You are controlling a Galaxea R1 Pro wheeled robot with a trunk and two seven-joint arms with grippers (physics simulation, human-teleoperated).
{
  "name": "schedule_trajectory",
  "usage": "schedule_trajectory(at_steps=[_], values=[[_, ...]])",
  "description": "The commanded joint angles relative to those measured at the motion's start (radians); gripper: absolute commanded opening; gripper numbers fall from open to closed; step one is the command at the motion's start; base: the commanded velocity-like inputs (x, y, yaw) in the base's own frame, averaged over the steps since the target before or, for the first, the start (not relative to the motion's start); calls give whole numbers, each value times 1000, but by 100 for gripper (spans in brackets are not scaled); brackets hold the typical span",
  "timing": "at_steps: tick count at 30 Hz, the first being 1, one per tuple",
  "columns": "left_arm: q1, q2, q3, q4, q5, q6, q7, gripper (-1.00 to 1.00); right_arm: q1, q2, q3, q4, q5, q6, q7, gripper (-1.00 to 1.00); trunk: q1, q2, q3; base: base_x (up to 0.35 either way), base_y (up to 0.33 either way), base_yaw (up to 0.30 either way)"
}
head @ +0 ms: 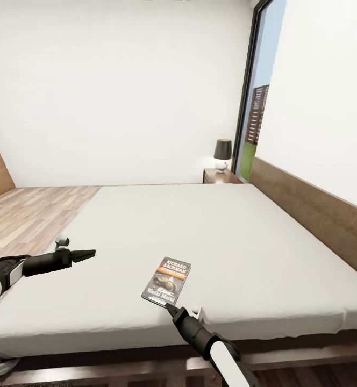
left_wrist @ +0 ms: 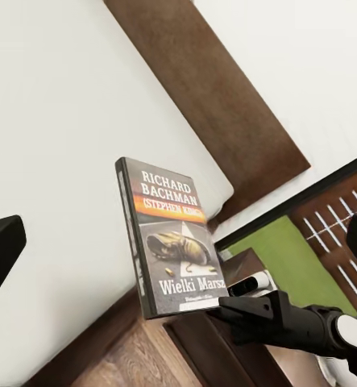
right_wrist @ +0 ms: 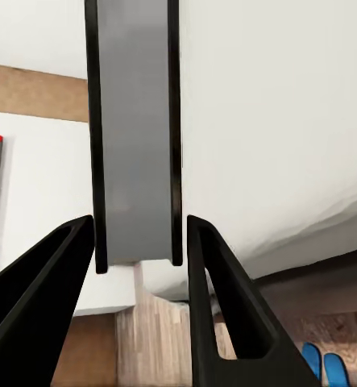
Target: In the bedroom, move the book from the bed onto either nightstand, and place the two sandals side by side next to the bed.
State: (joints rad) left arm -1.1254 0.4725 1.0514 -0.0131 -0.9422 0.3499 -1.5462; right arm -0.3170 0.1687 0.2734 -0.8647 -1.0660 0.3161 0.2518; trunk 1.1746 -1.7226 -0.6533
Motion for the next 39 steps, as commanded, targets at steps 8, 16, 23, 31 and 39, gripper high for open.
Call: schedule_trajectory(at_steps=[8,16,23,31,39], values=[[-1,0,8,-1,-10,11,-5,100,-1,0,0,0,-9,5,0,-100,0,0,7,0,0,229],[-1,0,8,-1,-10,12,-5,100,-1,0,0,0,-9,4,-3,-100,0,0,14,0,0,229],[-1,0,8,-1,-10,12,-5,100,-1,0,0,0,-9,4,-5,-100,0,0,20,0,0,229],[-1,0,8,-1,-10,12,-5,100,-1,0,0,0,-9,4,-5,-100,0,0,21,0,0,222],[0,0,7,-1,-10,12,-5,100,-1,0,0,0,-9,4,0,-100,0,0,21,0,0,80]])
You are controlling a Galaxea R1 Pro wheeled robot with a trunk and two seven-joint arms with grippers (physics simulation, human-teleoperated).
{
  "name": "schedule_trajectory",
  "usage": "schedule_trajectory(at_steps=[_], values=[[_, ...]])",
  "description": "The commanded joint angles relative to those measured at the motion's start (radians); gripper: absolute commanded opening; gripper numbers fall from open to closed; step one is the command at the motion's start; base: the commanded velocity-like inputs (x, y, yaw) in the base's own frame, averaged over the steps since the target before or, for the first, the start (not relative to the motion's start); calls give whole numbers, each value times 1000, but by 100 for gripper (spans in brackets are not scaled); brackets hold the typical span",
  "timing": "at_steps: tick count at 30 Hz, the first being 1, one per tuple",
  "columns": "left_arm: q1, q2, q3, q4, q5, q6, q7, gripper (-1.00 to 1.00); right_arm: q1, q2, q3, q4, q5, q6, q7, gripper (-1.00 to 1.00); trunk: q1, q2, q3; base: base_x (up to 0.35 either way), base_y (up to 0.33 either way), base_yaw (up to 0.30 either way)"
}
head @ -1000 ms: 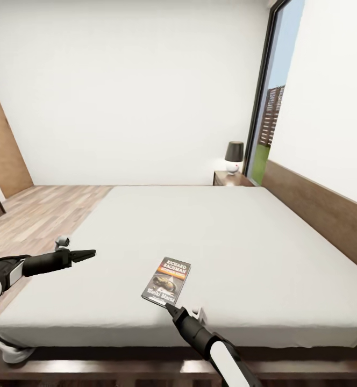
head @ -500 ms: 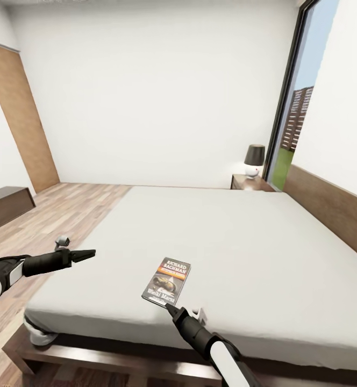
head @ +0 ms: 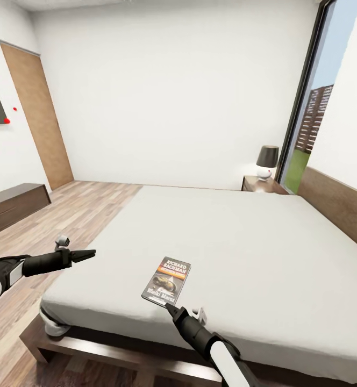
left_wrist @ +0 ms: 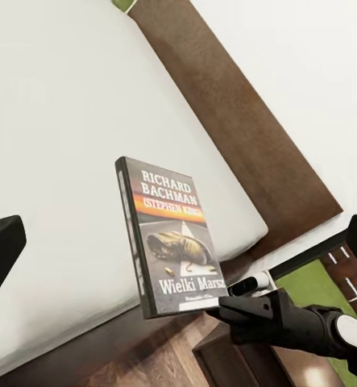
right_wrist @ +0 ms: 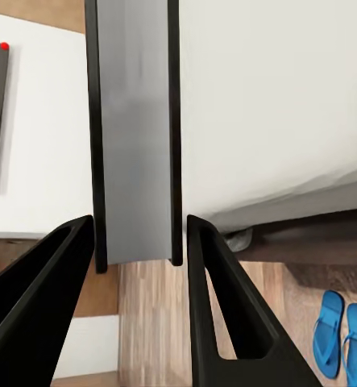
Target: In the bedroom, move the book from the bed onto either nightstand, and place the two sandals side by side next to the bed.
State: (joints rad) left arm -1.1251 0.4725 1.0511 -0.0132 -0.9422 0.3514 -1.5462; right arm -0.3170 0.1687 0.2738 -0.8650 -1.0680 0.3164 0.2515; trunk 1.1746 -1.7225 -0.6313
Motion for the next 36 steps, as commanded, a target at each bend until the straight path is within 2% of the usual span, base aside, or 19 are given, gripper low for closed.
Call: schedule_trajectory(at_steps=[1,8,24,36], values=[[-1,0,8,-1,-10,11,-5,100,-1,0,0,0,-7,4,0,-100,0,0,-1,0,0,42],[-1,0,7,-1,-10,10,-4,100,-1,0,0,0,-7,1,-6,-100,0,0,0,0,0,150],[1,1,9,-1,-10,9,-1,100,-1,0,5,-1,-7,-3,-5,-100,0,0,6,0,0,239],[2,0,9,-1,-10,9,0,100,-1,0,5,-1,-7,-3,3,-100,0,0,7,0,0,48]])
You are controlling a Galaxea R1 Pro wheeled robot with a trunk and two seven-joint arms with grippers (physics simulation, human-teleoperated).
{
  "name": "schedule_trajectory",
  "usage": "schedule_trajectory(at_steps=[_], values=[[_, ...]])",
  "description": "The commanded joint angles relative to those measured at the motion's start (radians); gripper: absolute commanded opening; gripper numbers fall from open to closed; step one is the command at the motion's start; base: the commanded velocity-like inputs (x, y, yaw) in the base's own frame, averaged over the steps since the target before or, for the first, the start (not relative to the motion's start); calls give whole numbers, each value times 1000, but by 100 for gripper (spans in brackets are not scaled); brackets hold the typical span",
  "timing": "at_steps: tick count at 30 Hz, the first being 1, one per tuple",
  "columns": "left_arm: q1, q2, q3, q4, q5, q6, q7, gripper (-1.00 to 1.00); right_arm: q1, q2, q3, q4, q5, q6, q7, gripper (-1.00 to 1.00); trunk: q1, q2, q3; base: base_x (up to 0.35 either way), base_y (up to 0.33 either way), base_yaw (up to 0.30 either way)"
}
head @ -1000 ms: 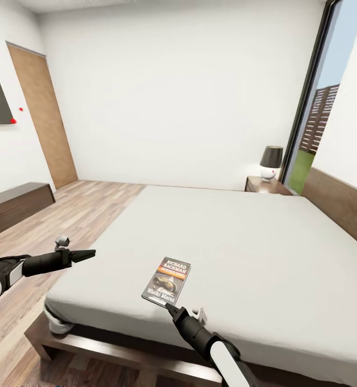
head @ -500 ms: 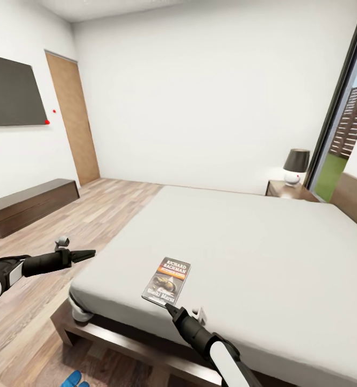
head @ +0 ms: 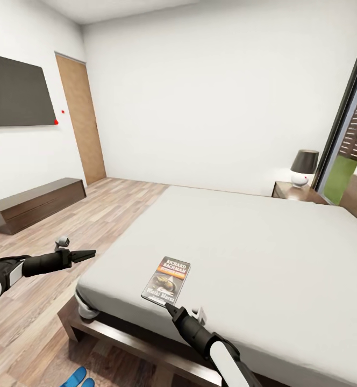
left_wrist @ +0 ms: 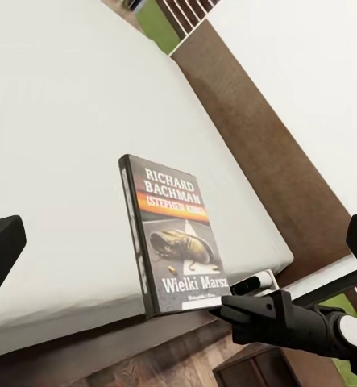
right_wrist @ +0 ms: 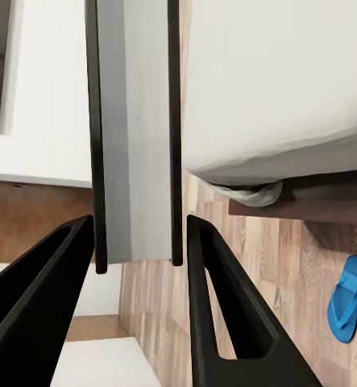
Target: In the bedroom, move the book from the bed onto either nightstand, and place the two sandals side by side next to the bed.
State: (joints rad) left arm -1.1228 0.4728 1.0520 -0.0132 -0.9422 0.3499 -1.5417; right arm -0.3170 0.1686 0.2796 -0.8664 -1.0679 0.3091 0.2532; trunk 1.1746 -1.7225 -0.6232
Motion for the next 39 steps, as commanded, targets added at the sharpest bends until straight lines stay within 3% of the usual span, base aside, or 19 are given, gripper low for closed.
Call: schedule_trajectory(at_steps=[1,16,32,39], values=[[0,0,8,-1,-10,11,-5,100,-1,0,0,0,-7,4,1,-100,0,0,-1,0,0,4],[4,0,8,-1,-10,11,-5,100,-1,0,0,0,-6,5,2,-100,0,0,-1,0,0,31],[24,2,10,-1,-10,17,5,100,-1,0,0,0,-6,5,2,-100,0,0,-1,0,0,237],[53,6,11,-1,-9,19,60,100,-1,0,0,0,-6,5,2,-100,0,0,-1,0,0,262]])
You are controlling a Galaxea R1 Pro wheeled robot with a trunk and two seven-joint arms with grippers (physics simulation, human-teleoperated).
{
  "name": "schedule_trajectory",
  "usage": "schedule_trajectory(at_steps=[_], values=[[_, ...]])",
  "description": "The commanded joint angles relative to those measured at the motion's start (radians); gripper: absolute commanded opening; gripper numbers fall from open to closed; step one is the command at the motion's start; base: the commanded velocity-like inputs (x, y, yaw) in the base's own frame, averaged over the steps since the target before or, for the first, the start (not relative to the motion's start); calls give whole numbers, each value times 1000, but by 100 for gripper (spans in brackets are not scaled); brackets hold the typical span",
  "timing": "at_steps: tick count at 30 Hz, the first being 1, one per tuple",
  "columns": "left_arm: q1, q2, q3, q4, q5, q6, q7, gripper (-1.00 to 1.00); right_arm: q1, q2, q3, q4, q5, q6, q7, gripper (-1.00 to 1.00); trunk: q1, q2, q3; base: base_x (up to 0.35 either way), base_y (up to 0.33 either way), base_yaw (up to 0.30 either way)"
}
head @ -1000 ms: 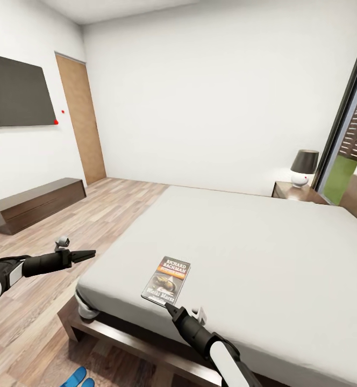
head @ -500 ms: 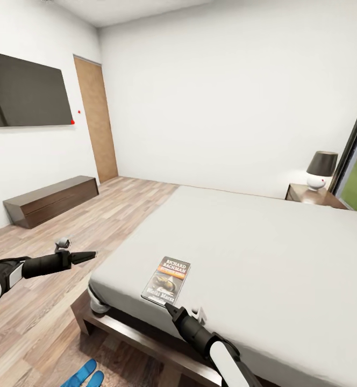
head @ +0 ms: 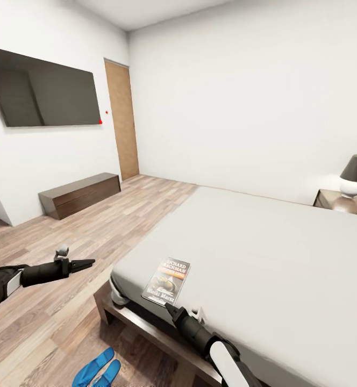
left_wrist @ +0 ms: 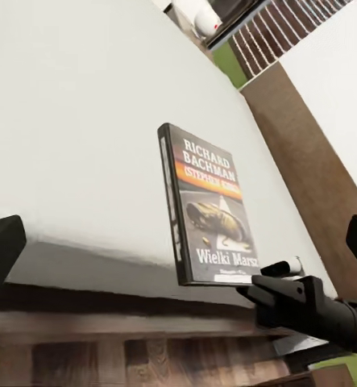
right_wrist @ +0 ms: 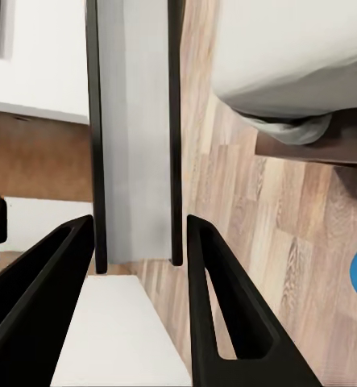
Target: In the bedroom, move the book from the bed onto either nightstand, and place the two sandals side by side next to the bed.
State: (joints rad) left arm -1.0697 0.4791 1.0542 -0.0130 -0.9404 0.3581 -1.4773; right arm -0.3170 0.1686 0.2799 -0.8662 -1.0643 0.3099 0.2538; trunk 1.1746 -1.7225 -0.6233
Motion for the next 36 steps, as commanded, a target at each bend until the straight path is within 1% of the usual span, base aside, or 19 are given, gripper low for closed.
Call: schedule_trajectory(at_steps=[1,5,8,9,12,13,14,15,18,19,22,27,28,30,34,35,36], values=[[6,2,10,-1,-10,10,15,100,-1,0,0,0,-10,5,1,-100,0,-1,-1,0,0,263],[27,6,10,-2,-3,8,54,100,-1,1,0,0,-9,5,0,-100,0,-1,-1,0,0,263],[51,11,11,-2,11,6,76,100,-1,1,0,0,-9,5,0,-100,0,-1,-1,0,0,256],[67,18,11,-2,30,5,85,100,-1,1,0,0,-9,6,0,-100,0,-1,-1,0,0,183],[92,29,12,-2,68,4,94,100,-1,0,0,0,-9,7,1,-100,0,-1,-1,0,0,119],[113,34,12,-2,94,2,99,100,-1,0,-1,0,-9,7,2,-100,0,-1,-1,0,0,60],[126,36,12,-3,107,0,102,100,-1,0,-1,0,-9,7,2,-100,0,-1,-1,0,0,48],[169,40,12,-4,139,-3,112,100,-1,-1,-1,0,-9,8,1,-100,0,-1,-1,0,0,25],[207,42,12,-5,161,-9,124,100,-1,-1,-1,0,-9,10,1,-100,0,-1,-1,0,0,16],[229,44,12,-6,172,-18,129,100,-1,-1,-1,-1,-9,10,2,-100,0,-1,-1,0,0,8],[256,46,12,-6,186,-36,135,100,-1,-1,-1,-1,-9,10,2,-100,0,-1,-1,0,0,5],[318,55,12,-7,224,-66,145,100,-1,-2,-1,-2,-9,11,2,-100,0,-1,-1,0,0,2],[343,62,12,-7,248,-74,153,100,-1,-2,-1,-2,-9,11,2,-100,0,-1,-1,0,0,0],[368,67,12,-7,279,-83,169,100,-1,-2,-1,-2,-9,11,2,-100,0,-1,-1,0,0,0],[421,73,12,-7,360,-117,215,100,-1,-3,-1,-2,-9,11,2,-100,0,-1,-1,0,0,16],[448,75,12,-7,404,-141,240,100,-1,-3,-1,-2,-9,11,2,-100,0,-1,-1,0,0,102],[463,76,12,-7,425,-153,251,100,-1,-3,-1,-2,-9,11,2,-100,0,-1,-1,0,0,132]])
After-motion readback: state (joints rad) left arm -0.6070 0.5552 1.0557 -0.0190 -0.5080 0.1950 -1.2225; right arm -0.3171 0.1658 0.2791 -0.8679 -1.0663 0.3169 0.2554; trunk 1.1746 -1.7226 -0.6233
